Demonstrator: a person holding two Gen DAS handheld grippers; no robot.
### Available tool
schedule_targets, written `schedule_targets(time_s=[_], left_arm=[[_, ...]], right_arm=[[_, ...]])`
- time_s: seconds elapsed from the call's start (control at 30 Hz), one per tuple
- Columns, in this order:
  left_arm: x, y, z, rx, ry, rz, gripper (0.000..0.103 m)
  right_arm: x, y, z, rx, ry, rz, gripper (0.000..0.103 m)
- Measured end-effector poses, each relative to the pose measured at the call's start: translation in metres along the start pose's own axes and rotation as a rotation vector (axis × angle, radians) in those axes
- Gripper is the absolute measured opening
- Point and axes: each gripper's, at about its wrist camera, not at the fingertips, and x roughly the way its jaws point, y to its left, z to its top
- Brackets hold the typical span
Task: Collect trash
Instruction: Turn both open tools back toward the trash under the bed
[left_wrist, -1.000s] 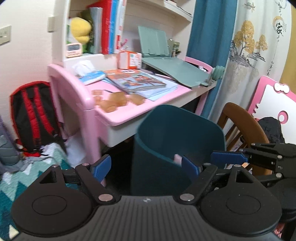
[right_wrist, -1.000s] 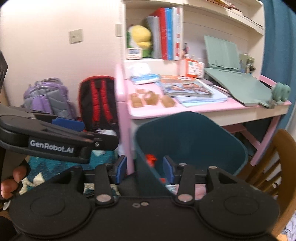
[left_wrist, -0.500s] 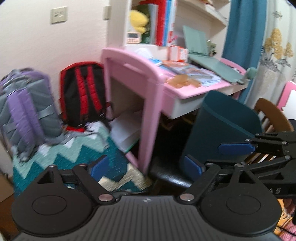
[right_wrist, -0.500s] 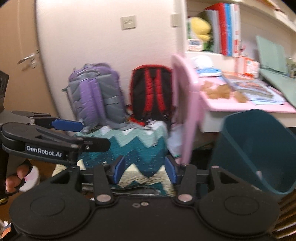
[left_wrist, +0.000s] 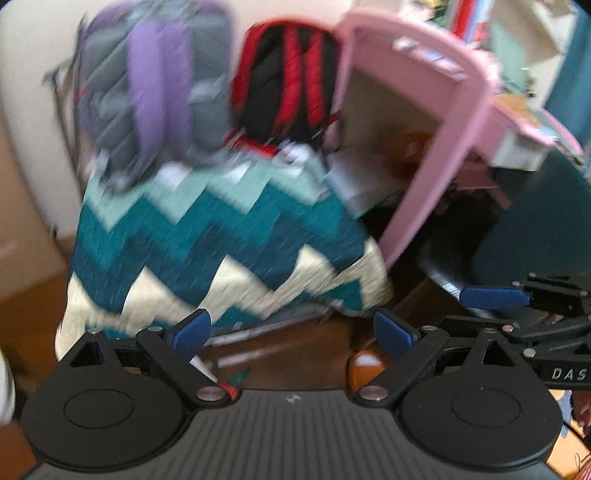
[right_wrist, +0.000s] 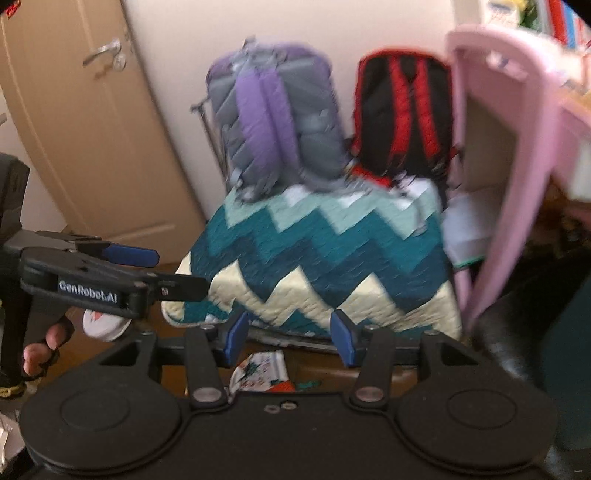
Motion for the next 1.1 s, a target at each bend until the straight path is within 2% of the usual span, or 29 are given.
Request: schedule_targets(time_s=[0.23, 0.53, 0.63, 0.73, 0.9, 1.1], left_arm=[[0.057, 0.080, -0.032, -0.059, 0.108, 0.086, 0.096], [0.135, 0.167, -0.072, -0.065, 0.244, 0.178, 0.096], [0.160, 0.193, -0.085, -0.032, 0.282, 0.241, 0.096], [0.181, 0.218, -0.096, -0.002, 0.314, 0.269, 0.096], [0.225, 0.256, -0.119, 0.056, 0.397, 0.275, 0.096], [0.278, 0.288, -0.160, 0.194, 0.516, 0.261, 0.096]], right_arm=[[0.099, 0.016, -0.030, 0.003, 0.144, 0.082, 0.050], [0.204, 0.025, -0.082, -0.025, 0.316, 0.122, 0.049], [0.237, 0.024, -0.100, -0.049, 0.378, 0.118, 0.049], [0.267, 0.025, -0.120, -0.105, 0.445, 0.115, 0.049], [0.315, 0.026, -0.159, -0.159, 0.582, 0.126, 0.049], [0.359, 0.026, -0.193, -0.217, 0.686, 0.130, 0.049]])
